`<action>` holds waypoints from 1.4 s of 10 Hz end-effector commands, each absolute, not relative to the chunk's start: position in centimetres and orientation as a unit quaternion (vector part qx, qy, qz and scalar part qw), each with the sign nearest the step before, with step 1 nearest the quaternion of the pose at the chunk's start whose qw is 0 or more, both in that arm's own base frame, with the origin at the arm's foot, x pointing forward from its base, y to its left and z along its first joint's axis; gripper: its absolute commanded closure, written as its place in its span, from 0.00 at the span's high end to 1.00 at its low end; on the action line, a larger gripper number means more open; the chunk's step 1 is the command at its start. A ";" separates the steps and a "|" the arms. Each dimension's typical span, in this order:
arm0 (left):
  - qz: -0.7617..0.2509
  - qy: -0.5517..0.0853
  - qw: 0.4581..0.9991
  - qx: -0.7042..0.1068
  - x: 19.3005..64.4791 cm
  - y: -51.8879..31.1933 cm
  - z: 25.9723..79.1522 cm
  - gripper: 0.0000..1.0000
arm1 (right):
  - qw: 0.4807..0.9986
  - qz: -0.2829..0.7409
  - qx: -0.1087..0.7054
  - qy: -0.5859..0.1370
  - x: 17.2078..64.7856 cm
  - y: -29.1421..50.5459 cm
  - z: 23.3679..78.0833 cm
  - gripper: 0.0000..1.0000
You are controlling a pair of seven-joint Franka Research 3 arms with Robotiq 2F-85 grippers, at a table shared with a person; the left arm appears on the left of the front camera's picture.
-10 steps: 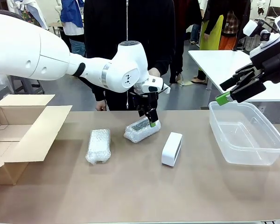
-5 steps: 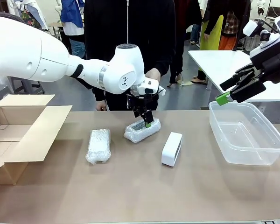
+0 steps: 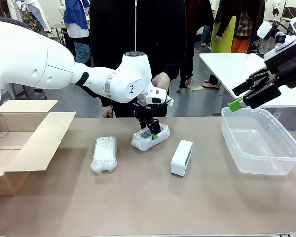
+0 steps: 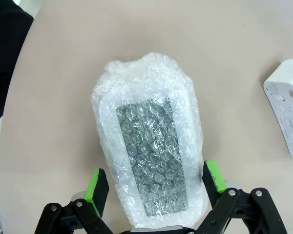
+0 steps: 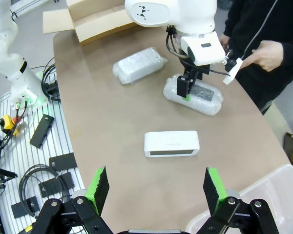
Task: Separate and place wrapped and unwrapped clocks.
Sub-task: Pick up the Digital clock indicated by the person.
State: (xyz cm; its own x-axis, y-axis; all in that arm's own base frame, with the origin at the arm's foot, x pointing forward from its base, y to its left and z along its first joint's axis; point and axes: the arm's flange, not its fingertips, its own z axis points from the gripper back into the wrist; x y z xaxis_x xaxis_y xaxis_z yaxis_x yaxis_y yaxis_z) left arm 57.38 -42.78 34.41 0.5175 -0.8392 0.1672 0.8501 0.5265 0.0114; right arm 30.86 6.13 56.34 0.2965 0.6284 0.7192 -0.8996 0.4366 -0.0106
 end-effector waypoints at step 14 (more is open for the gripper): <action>-0.469 -0.049 0.881 -0.029 58.3 -43.5 32.8 0.66 | 0.774 0.493 0.213 -0.335 31.1 6.2 56.2 1.00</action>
